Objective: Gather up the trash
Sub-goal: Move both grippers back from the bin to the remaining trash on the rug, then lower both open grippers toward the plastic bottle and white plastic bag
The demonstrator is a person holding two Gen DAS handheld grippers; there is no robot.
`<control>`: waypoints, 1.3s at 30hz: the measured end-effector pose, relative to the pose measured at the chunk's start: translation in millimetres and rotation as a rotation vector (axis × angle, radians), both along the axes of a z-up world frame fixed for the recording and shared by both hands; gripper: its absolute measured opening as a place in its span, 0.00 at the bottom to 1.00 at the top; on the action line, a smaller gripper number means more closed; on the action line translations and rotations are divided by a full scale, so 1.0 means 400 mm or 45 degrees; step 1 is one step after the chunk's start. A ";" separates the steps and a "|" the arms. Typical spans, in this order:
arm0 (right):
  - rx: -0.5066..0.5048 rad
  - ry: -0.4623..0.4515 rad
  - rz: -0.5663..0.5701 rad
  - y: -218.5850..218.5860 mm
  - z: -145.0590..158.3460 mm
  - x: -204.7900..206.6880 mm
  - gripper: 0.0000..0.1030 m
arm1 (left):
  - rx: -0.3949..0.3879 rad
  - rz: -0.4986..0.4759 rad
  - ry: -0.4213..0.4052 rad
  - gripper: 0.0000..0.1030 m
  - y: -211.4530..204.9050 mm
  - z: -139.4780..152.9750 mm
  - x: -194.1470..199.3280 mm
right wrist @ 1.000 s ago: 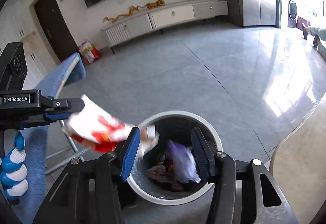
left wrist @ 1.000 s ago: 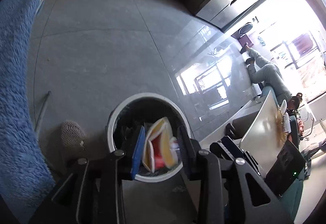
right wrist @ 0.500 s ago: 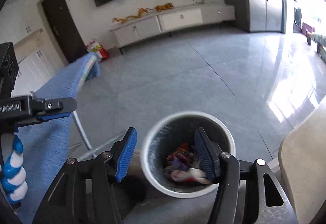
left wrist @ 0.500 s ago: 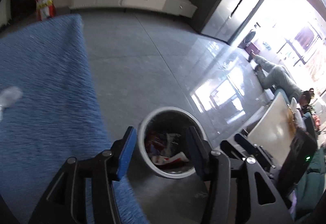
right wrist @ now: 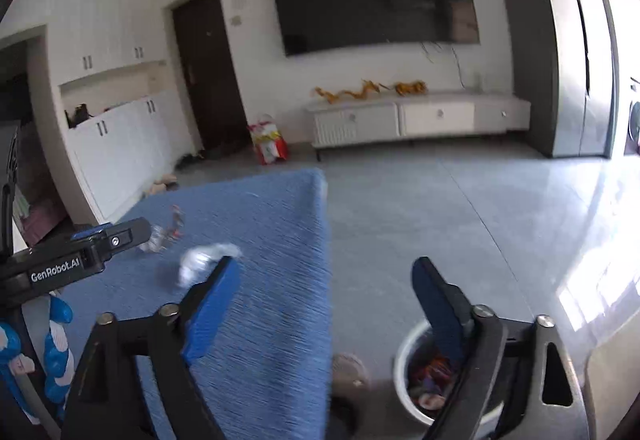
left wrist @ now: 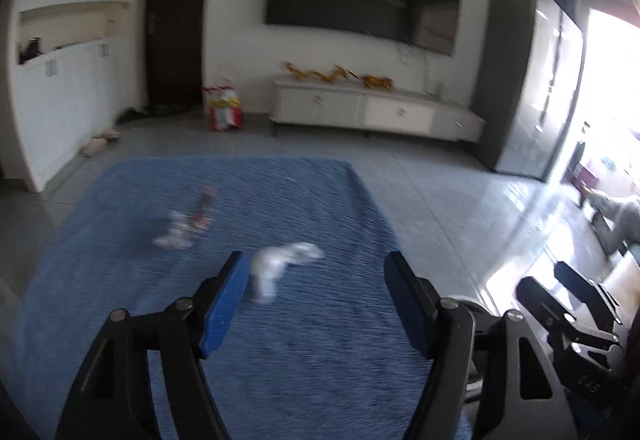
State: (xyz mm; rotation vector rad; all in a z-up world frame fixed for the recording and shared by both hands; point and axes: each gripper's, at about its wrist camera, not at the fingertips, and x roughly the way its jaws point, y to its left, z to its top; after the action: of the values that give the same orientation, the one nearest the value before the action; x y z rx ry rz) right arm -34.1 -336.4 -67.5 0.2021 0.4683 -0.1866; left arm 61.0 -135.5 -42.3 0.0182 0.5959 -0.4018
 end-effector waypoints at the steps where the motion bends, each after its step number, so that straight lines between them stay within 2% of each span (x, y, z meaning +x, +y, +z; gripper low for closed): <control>1: -0.004 -0.011 0.006 0.018 0.008 0.005 0.95 | 0.001 0.021 -0.014 0.71 0.024 0.007 -0.001; 4: -0.010 -0.037 0.037 0.087 0.019 0.012 0.99 | 0.016 0.115 -0.103 0.76 0.109 0.026 -0.032; 8: -0.041 -0.042 0.060 0.160 0.029 0.024 1.00 | 0.054 0.204 -0.170 0.80 0.196 0.035 -0.052; 18: -0.102 -0.025 0.119 0.265 0.039 0.016 1.00 | 0.012 0.306 -0.182 0.80 0.326 0.038 -0.087; 27: -0.095 -0.030 0.075 0.253 0.035 0.006 1.00 | 0.032 0.365 -0.194 0.80 0.344 0.040 -0.103; 34: -0.075 -0.008 -0.009 0.225 0.007 0.038 1.00 | 0.059 0.395 -0.191 0.81 0.351 0.010 -0.062; 39: -0.089 0.052 -0.047 0.212 -0.026 0.070 1.00 | 0.076 0.443 -0.164 0.81 0.364 -0.027 -0.019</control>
State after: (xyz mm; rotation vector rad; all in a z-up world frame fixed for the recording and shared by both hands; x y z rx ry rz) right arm -6.3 -251.6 -78.1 0.1384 0.4984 -0.2431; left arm 53.3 10.3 -53.1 -0.0030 0.4723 -0.0446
